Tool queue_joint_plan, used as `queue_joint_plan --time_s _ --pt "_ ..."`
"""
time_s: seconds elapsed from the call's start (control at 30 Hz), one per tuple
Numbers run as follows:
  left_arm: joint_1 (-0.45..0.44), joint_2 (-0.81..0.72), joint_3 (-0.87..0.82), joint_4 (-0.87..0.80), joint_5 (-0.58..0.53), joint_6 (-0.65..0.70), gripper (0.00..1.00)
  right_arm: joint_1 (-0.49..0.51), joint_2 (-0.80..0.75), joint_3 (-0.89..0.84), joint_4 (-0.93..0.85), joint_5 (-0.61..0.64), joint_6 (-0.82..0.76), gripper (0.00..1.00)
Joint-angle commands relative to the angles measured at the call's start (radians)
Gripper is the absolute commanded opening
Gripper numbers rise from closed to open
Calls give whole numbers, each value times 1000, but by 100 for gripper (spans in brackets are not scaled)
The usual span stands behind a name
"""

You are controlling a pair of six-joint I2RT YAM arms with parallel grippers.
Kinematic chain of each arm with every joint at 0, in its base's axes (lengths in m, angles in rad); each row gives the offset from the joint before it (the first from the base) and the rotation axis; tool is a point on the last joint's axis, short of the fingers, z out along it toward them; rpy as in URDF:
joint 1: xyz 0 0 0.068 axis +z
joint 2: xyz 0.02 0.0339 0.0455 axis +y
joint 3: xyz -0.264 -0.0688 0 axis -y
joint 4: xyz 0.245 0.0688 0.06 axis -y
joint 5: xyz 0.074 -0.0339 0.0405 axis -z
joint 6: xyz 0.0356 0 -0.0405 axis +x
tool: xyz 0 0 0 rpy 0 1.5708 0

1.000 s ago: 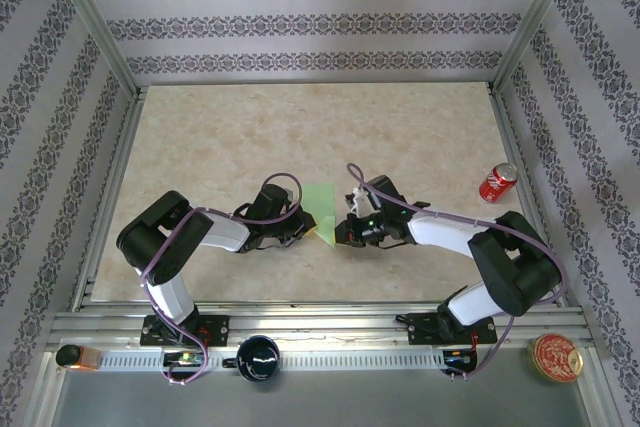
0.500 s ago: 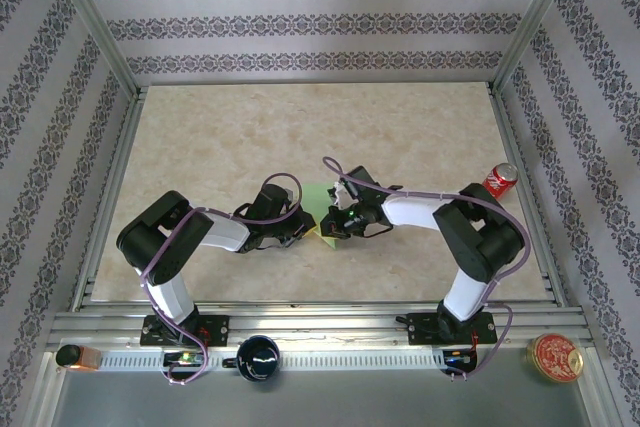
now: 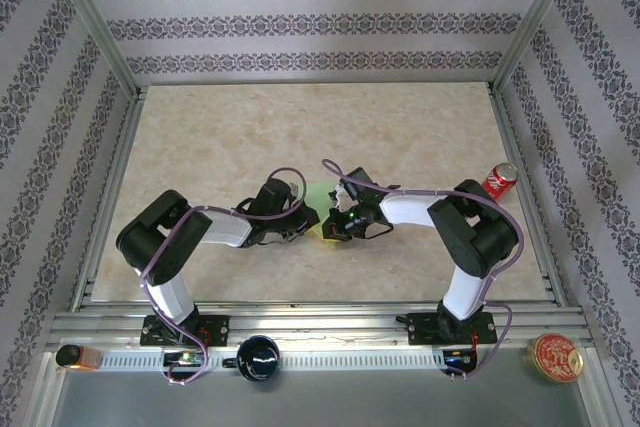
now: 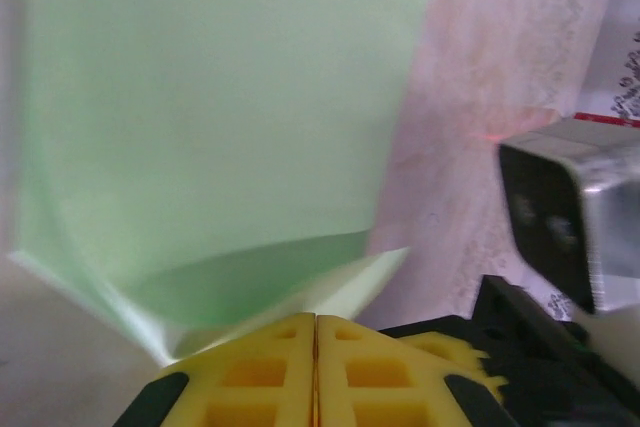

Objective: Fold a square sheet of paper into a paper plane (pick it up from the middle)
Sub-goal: Third fold the triangle at the center of the table.

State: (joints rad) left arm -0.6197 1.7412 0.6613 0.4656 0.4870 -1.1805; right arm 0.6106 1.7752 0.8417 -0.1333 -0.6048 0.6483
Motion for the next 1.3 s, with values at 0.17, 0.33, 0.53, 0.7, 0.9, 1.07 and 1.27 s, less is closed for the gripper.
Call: queue_joint_plan --time_s 0.17,0.33,0.53,0.7,0.9,1.07,1.27 --pt "6 -5 35 -109 28 55 6 -11 32 -29 -37 56 -1 0" --pt "20 15 33 -123 -7 67 5 -11 32 -37 -34 56 -1 0" --pt "96 30 3 -128 -8 71 4 -11 30 -47 -36 59 -1 0" --pt "138 26 31 -231 -23 124 3 -11 33 -47 -39 61 -3 0" --pt "206 25 14 -242 -5 151 4 -12 35 -50 -40 63 -2 0" --pt "248 16 16 -259 15 170 4 -12 37 -52 -37 59 -1 0" --pt "252 -51 70 -343 20 209 4 -14 36 -52 -32 48 -1 0"
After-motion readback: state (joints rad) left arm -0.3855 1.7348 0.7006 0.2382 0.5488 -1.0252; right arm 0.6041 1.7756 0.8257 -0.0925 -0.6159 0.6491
